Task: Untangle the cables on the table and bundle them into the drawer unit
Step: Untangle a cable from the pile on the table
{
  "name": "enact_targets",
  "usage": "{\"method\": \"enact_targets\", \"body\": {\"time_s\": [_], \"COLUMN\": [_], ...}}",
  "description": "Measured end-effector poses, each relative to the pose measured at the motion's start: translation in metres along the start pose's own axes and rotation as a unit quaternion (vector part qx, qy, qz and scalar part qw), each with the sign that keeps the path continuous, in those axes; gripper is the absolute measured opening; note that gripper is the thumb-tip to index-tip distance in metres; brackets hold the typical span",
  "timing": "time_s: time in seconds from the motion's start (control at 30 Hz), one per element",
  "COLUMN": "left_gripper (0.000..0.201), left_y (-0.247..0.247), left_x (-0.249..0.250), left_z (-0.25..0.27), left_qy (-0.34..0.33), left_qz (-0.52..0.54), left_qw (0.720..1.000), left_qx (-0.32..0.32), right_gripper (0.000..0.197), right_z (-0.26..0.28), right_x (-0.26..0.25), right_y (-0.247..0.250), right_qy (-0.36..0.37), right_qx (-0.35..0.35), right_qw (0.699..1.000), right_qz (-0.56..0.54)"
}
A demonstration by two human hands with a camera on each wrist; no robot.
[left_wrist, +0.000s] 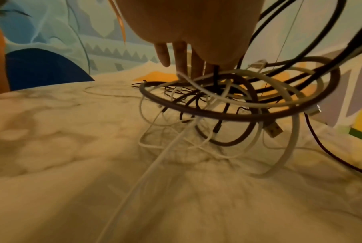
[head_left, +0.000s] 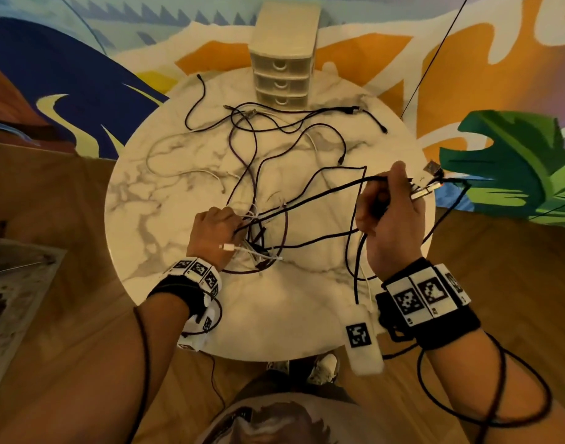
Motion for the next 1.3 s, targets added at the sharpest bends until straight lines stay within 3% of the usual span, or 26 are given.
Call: {"method": "enact_targets", "body": {"time_s": [0.07, 0.17, 0.27, 0.33, 0.43, 0.57, 0.6, 0.67, 0.73, 0.87, 0.9, 0.97, 1.1, 1.17, 1.23, 1.3], "left_gripper": [0.052, 0.046, 0.041, 0.034, 0.042, 0.053, 0.053, 0.054, 0.053, 0.051, 0.050, 0.049, 0.036, 0.029, 0.027, 0.029], "left_y": [0.008, 0.029, 0.056, 0.068, 0.072, 0.084, 0.088, 0.093, 0.097, 0.120, 0.127, 0.130, 0.100, 0.096, 0.109, 0.128], "left_x": [0.007, 0.014, 0.034, 0.048, 0.064, 0.070, 0.071, 0.073, 0.070, 0.056, 0.054, 0.051, 0.057, 0.049, 0.040, 0.039], "left_z": [-0.006, -0.020, -0.027, -0.029, -0.029, -0.027, -0.027, -0.027, -0.027, -0.038, -0.042, -0.046, -0.039, -0.037, -0.039, -0.042], "left_qy": [0.013, 0.045, 0.003, 0.011, 0.039, 0.085, 0.099, 0.115, 0.121, 0.097, 0.087, 0.081, 0.078, 0.100, 0.123, 0.117], "left_qz": [-0.001, 0.045, 0.209, 0.299, 0.433, 0.614, 0.660, 0.727, 0.736, 0.671, 0.647, 0.591, 0.412, 0.376, 0.383, 0.359], "left_qw": [1.000, 0.997, 0.973, 0.949, 0.898, 0.782, 0.742, 0.674, 0.659, 0.704, 0.723, 0.775, 0.898, 0.906, 0.880, 0.867], "left_qx": [0.012, 0.053, 0.095, 0.096, 0.066, 0.067, 0.064, 0.061, 0.095, 0.212, 0.224, 0.209, 0.134, 0.168, 0.253, 0.325], "right_gripper": [0.064, 0.062, 0.057, 0.047, 0.040, 0.031, 0.028, 0.026, 0.028, 0.026, 0.025, 0.027, 0.031, 0.028, 0.027, 0.027], "right_z": [0.000, 0.001, 0.008, 0.013, 0.012, 0.014, 0.015, 0.012, 0.005, -0.002, -0.002, -0.003, -0.012, -0.018, -0.025, -0.032], "right_x": [0.002, 0.006, 0.013, 0.028, 0.060, 0.093, 0.097, 0.104, 0.110, 0.132, 0.137, 0.142, 0.120, 0.105, 0.091, 0.077], "right_y": [0.003, 0.009, 0.007, -0.001, -0.009, -0.010, -0.011, -0.016, -0.020, -0.006, 0.000, 0.007, 0.009, 0.013, 0.023, 0.039], "right_qy": [-0.003, 0.004, 0.037, 0.060, 0.012, -0.042, -0.038, -0.018, -0.019, -0.065, -0.084, -0.109, -0.077, -0.069, -0.067, -0.045], "right_qx": [-0.001, -0.031, -0.110, -0.186, -0.269, -0.374, -0.382, -0.376, -0.367, -0.381, -0.383, -0.376, -0.302, -0.273, -0.221, -0.150], "right_qw": [1.000, 0.999, 0.990, 0.966, 0.880, 0.728, 0.706, 0.690, 0.670, 0.590, 0.589, 0.619, 0.731, 0.800, 0.864, 0.890], "right_qz": [0.005, 0.032, 0.083, 0.169, 0.392, 0.573, 0.595, 0.619, 0.645, 0.709, 0.707, 0.680, 0.607, 0.530, 0.448, 0.428]}}
Point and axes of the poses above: each hand's wrist, its own z-axis away from the middle knuckle, its own y-axis out of the back of the hand, x = y × z, the point moved 2 cm from there along -z, towards the middle knuckle, and after that the axes turned 4 degrees about z, right-handed, at the moved point
